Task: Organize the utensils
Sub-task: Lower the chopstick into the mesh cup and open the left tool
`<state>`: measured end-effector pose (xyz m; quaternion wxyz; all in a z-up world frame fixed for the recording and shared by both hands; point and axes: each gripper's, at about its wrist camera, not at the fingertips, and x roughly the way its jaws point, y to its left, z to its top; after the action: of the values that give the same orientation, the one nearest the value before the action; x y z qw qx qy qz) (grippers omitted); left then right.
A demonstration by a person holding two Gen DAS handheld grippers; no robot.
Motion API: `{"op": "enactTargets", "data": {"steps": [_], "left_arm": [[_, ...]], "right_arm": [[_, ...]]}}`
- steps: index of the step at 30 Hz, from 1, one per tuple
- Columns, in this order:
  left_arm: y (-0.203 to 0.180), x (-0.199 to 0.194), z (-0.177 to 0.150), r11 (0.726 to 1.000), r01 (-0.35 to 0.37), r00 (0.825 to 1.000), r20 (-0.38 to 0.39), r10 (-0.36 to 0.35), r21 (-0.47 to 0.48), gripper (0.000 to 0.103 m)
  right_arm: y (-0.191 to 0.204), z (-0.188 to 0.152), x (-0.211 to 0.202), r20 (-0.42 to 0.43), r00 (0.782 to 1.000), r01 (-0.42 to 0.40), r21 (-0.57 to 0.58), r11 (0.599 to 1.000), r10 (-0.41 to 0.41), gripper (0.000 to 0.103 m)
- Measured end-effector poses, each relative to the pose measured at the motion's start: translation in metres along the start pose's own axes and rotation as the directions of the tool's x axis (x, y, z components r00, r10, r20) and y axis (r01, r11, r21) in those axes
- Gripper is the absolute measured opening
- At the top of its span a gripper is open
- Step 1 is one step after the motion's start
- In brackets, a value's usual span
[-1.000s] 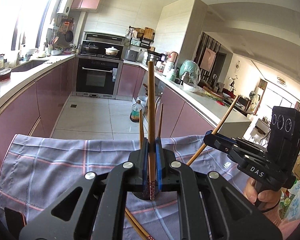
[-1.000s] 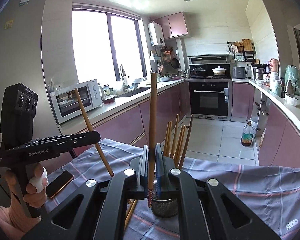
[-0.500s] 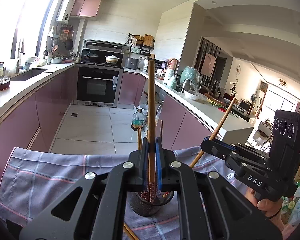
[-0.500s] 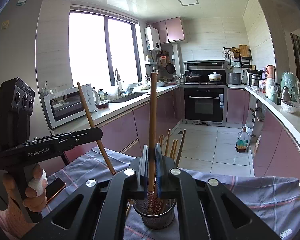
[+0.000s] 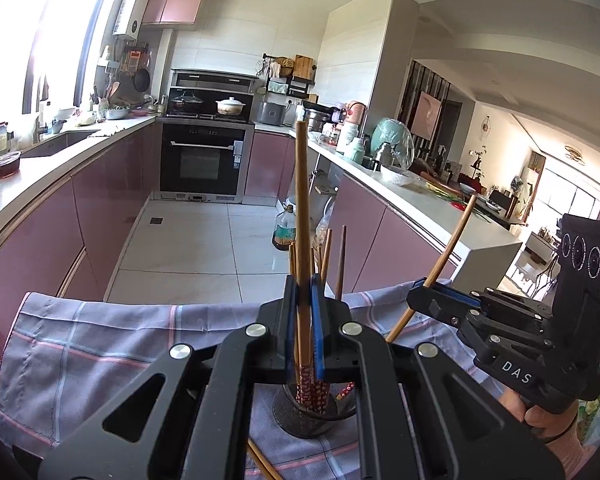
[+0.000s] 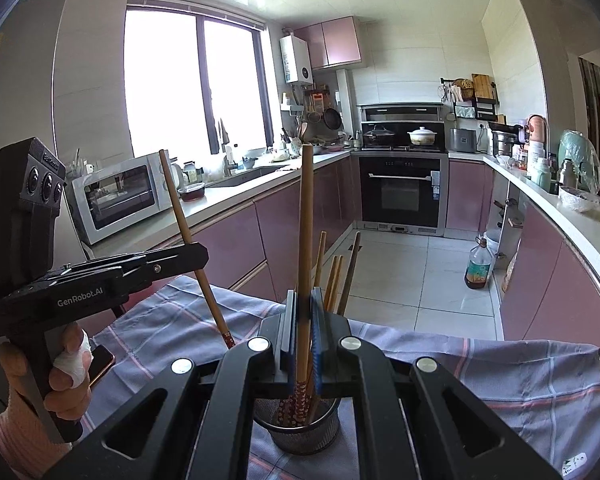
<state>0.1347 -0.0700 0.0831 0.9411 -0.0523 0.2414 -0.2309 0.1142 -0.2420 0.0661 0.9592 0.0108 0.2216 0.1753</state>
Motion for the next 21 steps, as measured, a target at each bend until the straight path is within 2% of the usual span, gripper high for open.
{"op": "enactTargets", "data": {"steps": [21], "left_arm": [[0.013, 0.068, -0.022, 0.995, -0.056, 0.988, -0.142, 0.067, 0.079, 0.008]], "right_arm": [[-0.007, -0.016, 0.035, -0.130, 0.991, 0.020, 0.002, 1.000, -0.020, 0.005]]}}
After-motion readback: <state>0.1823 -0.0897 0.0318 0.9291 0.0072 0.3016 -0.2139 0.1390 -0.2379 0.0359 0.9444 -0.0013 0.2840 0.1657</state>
